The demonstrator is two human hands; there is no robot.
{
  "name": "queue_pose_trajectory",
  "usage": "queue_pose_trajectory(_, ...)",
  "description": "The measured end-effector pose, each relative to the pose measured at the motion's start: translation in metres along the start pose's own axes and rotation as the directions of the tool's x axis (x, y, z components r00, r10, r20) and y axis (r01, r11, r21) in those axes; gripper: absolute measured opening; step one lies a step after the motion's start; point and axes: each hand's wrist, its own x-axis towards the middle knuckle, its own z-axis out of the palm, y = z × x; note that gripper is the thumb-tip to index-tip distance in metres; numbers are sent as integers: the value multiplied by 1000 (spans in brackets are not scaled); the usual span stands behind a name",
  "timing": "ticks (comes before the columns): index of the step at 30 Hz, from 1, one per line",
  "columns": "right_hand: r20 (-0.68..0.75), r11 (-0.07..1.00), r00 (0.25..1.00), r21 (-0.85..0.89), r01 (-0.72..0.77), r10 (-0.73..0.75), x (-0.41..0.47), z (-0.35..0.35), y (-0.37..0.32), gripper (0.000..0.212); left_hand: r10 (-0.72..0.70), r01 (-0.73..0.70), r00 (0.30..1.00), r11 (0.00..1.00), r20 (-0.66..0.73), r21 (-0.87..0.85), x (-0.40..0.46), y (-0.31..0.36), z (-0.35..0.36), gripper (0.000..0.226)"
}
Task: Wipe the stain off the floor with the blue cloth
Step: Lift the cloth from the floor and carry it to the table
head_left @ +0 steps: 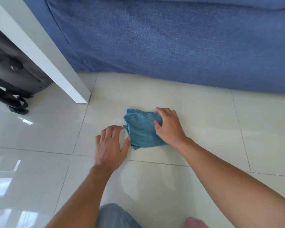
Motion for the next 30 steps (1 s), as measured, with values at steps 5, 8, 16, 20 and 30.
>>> queue_pose_trajectory(5,65,992,996,109,-71,64,2,1,1,17,-11,26,995,989,103,-148,31,39,0,54)
queue_pose_trajectory(8,103,988,993,133,-79,65,1,0,1,11,-50,84,985,973,163,-213,49,47,-5,66)
queue_pose_trajectory(16,181,938,981,346,5,-72,-26,-42,-4,14,-8,1,961,1000,276,25,50,61,-23,36)
queue_pose_trajectory(20,124,941,989,337,35,-82,-33,-73,-7,11,-61,84,950,995,307,-61,48,71,-49,13)
queue_pose_trajectory(30,-27,883,997,462,81,-77,-23,-168,-50,15,-38,182,979,602,200,-778,62,116,-146,10)
